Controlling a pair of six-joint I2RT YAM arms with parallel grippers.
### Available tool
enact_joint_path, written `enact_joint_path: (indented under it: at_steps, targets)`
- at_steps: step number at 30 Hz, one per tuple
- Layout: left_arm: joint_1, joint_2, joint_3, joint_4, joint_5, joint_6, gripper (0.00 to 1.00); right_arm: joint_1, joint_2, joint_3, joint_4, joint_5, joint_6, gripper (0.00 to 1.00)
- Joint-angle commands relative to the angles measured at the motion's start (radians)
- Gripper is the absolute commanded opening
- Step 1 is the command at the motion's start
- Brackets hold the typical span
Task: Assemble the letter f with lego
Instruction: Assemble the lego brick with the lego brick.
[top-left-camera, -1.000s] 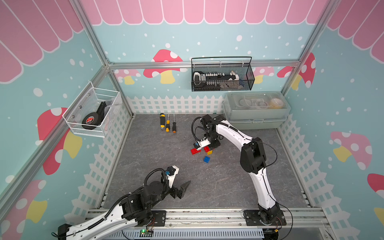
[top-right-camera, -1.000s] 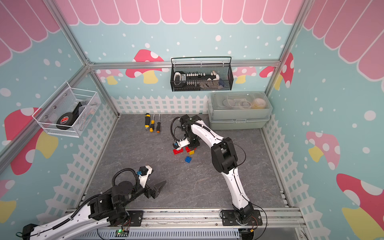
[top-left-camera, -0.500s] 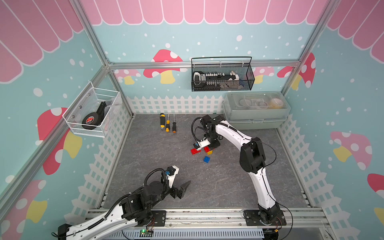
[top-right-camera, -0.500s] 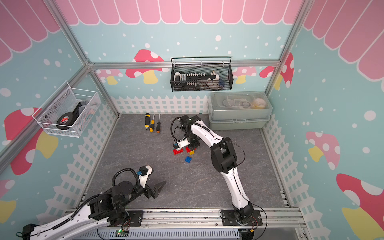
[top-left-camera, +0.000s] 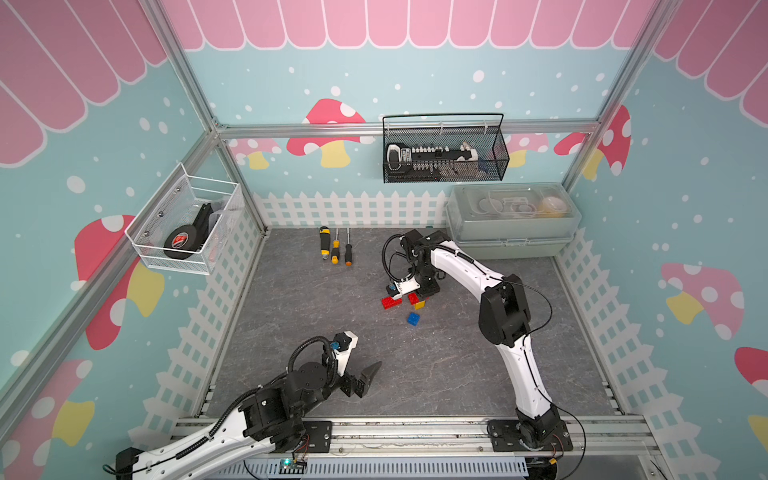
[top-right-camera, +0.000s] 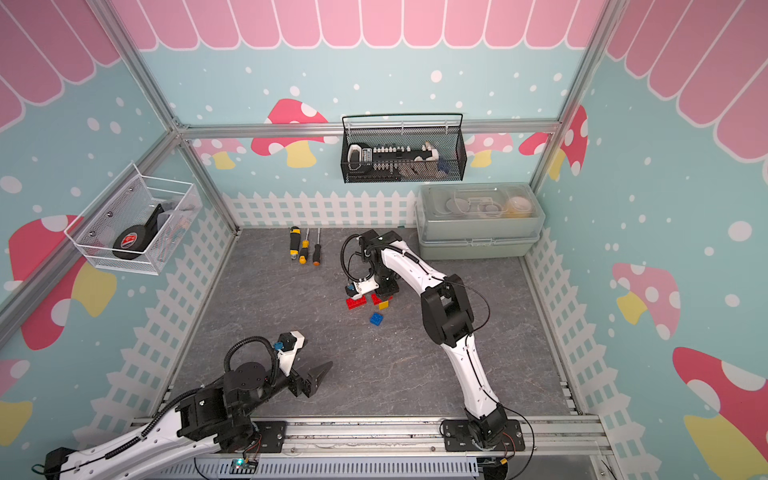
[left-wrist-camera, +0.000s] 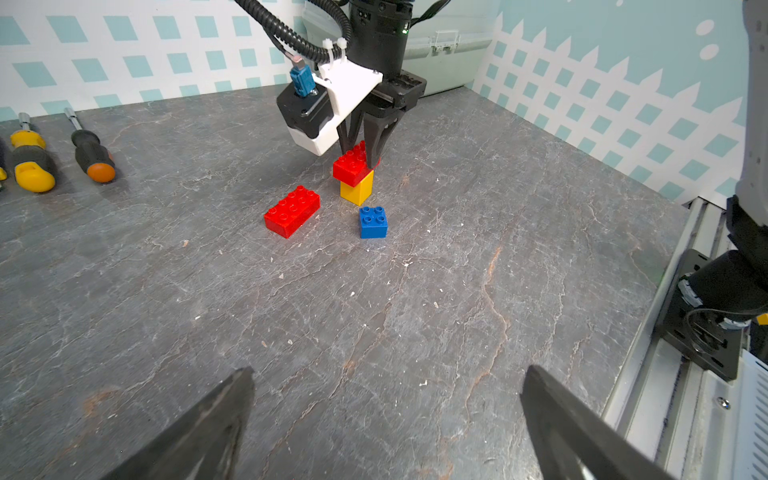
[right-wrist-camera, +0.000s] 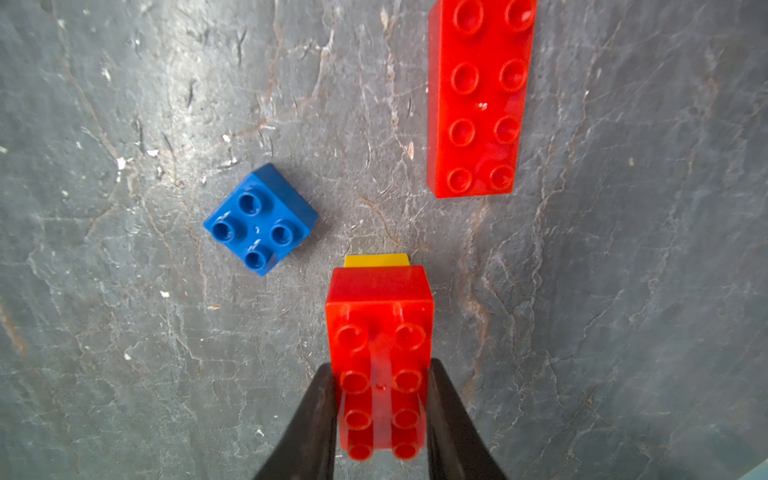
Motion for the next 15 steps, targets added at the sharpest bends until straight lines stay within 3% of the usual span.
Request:
enact_joint_path:
  at_steps: [1, 15]
  targets:
    - [-0.004, 0.0, -0.01, 0.014, 0.004, 0.016, 0.99, 0.003, 0.068, 0.007, -0.058, 0.001, 0.061, 0.21]
    - [-0.004, 0.001, -0.01, 0.014, 0.006, 0.017, 0.99, 0.005, 0.123, 0.074, -0.118, 0.009, 0.252, 0.22]
